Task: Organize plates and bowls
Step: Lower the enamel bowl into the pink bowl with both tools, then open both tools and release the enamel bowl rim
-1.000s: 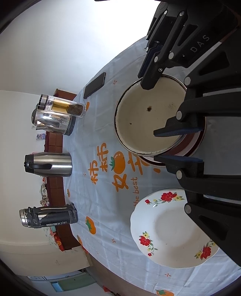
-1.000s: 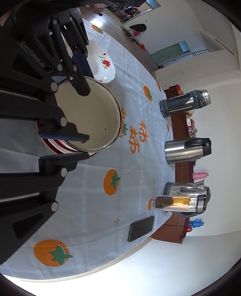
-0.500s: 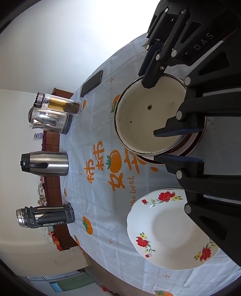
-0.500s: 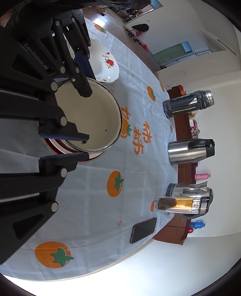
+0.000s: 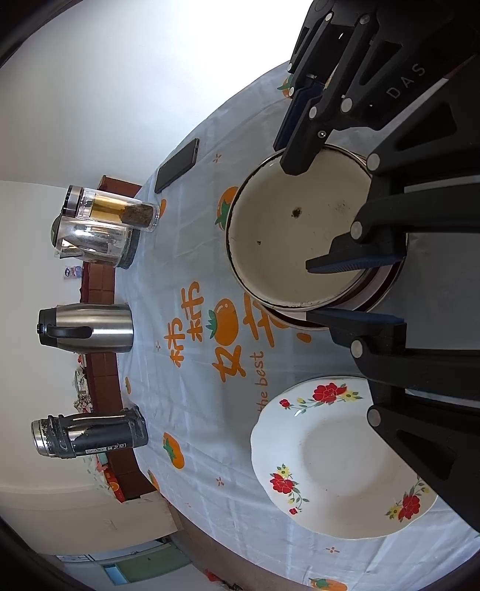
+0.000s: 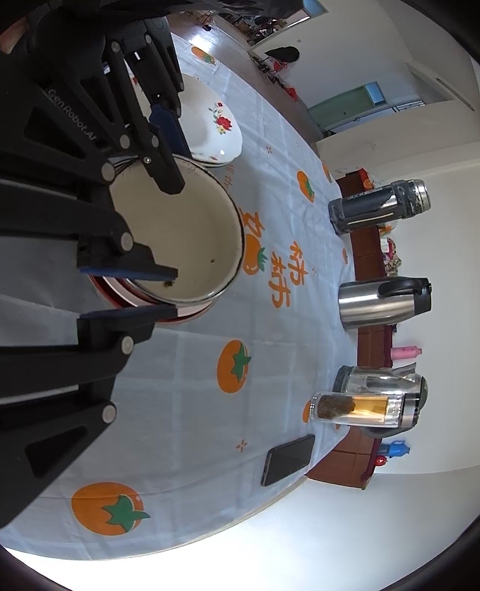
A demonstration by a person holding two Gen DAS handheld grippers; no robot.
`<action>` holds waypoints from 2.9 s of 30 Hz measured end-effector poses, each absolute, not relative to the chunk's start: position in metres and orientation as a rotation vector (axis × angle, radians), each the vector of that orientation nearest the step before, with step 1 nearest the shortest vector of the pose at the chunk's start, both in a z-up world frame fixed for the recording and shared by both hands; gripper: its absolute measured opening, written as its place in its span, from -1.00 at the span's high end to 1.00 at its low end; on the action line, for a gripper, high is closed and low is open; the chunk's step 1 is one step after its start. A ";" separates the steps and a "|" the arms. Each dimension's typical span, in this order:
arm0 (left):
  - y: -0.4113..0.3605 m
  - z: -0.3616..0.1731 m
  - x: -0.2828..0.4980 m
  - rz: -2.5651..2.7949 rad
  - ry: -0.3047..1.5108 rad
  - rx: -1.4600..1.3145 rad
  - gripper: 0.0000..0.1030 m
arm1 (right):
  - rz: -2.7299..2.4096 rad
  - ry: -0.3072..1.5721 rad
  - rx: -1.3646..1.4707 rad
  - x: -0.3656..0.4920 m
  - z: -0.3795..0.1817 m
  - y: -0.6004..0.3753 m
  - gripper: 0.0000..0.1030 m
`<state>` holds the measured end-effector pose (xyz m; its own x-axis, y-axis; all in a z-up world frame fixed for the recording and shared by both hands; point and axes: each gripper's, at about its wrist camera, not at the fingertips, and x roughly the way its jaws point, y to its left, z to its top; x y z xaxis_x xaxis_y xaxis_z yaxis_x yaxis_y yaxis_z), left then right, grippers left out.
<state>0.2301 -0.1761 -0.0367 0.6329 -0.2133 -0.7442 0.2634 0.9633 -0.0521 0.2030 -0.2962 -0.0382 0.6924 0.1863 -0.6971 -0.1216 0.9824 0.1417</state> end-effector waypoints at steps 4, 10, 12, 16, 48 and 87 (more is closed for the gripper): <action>-0.177 -0.037 0.230 -0.276 0.841 0.066 0.59 | 0.176 0.787 0.082 0.201 -0.039 -0.296 0.71; -0.180 -0.038 0.230 -0.286 0.837 0.080 0.58 | 0.169 0.787 0.088 0.199 -0.040 -0.300 0.71; -0.180 -0.039 0.231 -0.288 0.837 0.077 0.58 | 0.166 0.786 0.084 0.198 -0.041 -0.300 0.71; -0.180 -0.038 0.231 -0.288 0.838 0.079 0.58 | 0.159 0.781 0.068 0.198 -0.041 -0.299 0.71; -0.181 -0.039 0.229 -0.298 0.825 0.079 0.46 | 0.155 0.771 0.053 0.197 -0.041 -0.296 0.66; -0.163 -0.028 0.213 -0.274 0.798 0.044 -0.36 | 0.127 0.680 0.102 0.172 -0.025 -0.307 -0.04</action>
